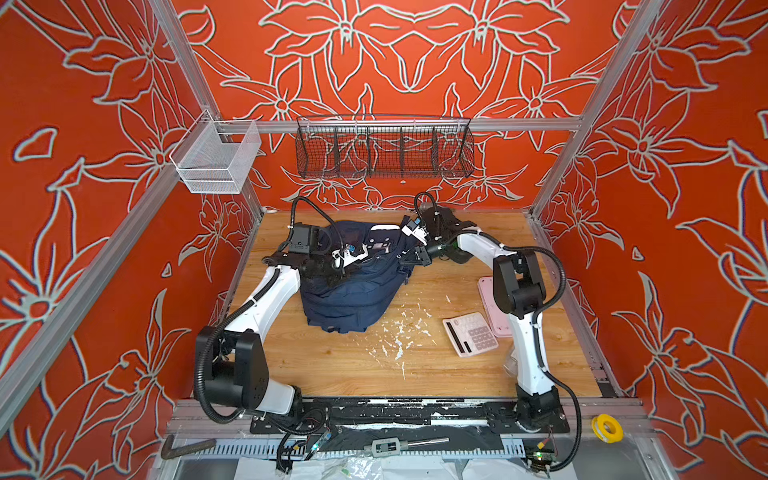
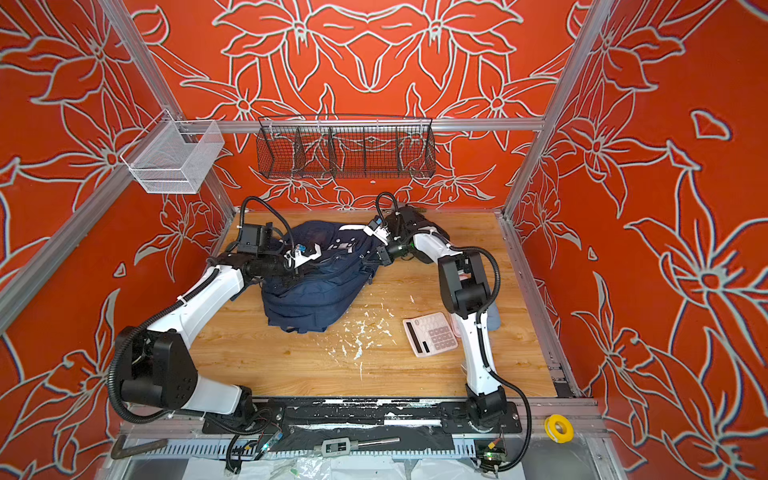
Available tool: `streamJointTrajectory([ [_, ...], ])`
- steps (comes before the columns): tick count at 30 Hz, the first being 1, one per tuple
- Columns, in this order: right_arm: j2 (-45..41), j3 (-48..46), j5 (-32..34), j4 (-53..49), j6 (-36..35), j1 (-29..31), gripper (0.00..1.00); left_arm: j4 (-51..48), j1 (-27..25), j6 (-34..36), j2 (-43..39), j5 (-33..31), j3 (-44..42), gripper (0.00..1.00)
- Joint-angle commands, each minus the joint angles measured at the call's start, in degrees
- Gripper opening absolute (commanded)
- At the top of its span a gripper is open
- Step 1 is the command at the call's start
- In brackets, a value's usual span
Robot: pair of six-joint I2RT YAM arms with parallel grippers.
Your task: Pack the student bag
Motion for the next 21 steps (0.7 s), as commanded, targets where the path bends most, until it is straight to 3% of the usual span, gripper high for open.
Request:
streamJointTrajectory([
  [1,-5.11,-0.73,9.67,6.20,4.99,0.13,0.00,-1.77,-1.06,-3.26,-3.19,3.74,2.29,0.00],
  [5,-4.70,7.56,16.80,3.28,6.09,-0.18,0.00,-3.47,-6.47,-14.44,-5.71,-2.31,2.44,0.00],
  [8,-4.12,14.32,18.03,-2.86,3.66,0.03,0.00,-1.83,-10.64,-31.39,-4.62,-14.03,4.12,0.00],
  [10,-7.18,11.22,20.61,-3.24,2.33,0.89,0.00,-1.91,-11.05,-42.92,-1.50,-20.71,7.71,0.00],
  [13,-15.39,0.31,24.54,0.70,1.87,3.48,0.00,-4.51,-11.11,-49.90,4.04,-22.95,13.96,0.00],
  [17,-25.30,-14.92,27.67,12.21,9.81,5.51,0.00,-3.64,-11.11,-54.90,8.08,-24.65,17.45,0.00],
  [21,-30.29,-19.25,29.70,14.18,14.27,7.70,0.00,-4.75,-12.51,-53.35,9.31,-24.07,18.01,0.00],
])
